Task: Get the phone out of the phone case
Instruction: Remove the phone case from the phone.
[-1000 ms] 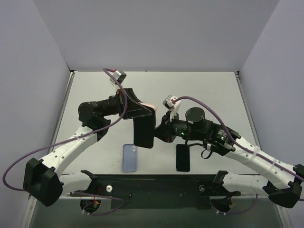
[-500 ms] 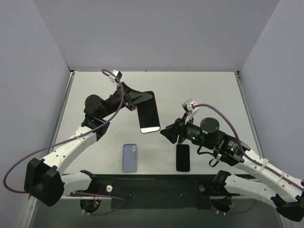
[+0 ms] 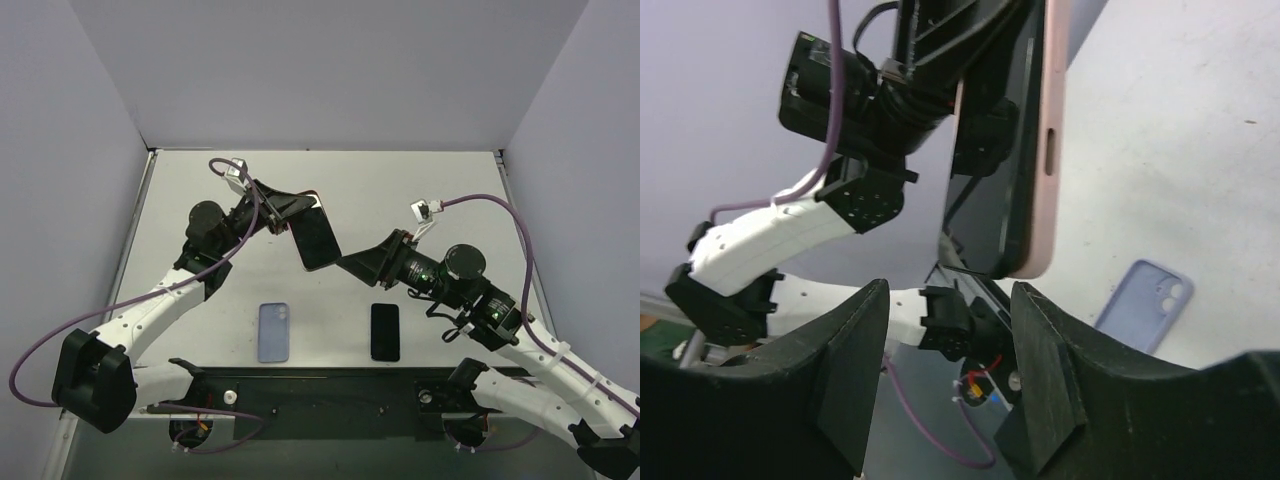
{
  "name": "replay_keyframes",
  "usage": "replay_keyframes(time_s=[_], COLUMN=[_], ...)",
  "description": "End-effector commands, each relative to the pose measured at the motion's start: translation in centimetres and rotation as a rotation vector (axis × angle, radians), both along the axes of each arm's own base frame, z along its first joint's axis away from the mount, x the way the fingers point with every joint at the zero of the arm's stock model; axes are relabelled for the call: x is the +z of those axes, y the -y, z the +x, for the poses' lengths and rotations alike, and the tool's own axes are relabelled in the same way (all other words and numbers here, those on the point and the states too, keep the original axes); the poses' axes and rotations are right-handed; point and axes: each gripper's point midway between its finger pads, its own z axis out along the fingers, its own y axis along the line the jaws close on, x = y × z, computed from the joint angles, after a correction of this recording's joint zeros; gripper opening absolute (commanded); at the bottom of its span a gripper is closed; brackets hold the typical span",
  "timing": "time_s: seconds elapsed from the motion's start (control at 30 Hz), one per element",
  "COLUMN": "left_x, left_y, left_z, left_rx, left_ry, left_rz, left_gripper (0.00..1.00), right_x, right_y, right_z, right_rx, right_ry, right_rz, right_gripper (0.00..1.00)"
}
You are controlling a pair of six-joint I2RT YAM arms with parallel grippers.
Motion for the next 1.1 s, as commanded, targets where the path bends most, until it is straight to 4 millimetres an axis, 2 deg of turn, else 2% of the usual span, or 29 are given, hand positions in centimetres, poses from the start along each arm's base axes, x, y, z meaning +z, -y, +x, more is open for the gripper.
replay_keyframes(time_s=[0.0,0.13,0.2,0.33,0.83,1.07], left_x=[3.1,3.0,3.1,3.4,3.5,3.5], left_y=[-1.0,-0.8,-0.7,-0.9,-1.3,-1.0], left_z=[-0.3,-0.4,-0.5,-0.8,-0.7,-1.2], left_rx=[0.051,0.04,0.028,0.025,0.027,0.01], left_ry=[0.103,0.1,0.101,0.101,0.096,0.095], left_rz=[-0.031,-0.03,-0.042,-0.061,-0.097,-0.093], left_gripper=[0.0,0.0,0.0,0.0,0.0,0.0], right_x=[3.1,3.3,2.6,2.4,1.4,1.9], right_y=[-0.9,-1.4,-1.6,-2.0,-1.1,-0.8], right_z=[-1.2,-1.0,-0.7,-0.5,-0.8,-0.5], right_rx=[0.071,0.083,0.078,0.088,0.062,0.049], right_ry=[-0.027,-0.039,-0.054,-0.07,-0.084,-0.075], right_rz=[0.18,0.216,0.205,0.224,0.219,0.229], right_gripper=[0.47,0.46,0.43,0.43,0.43,0.43])
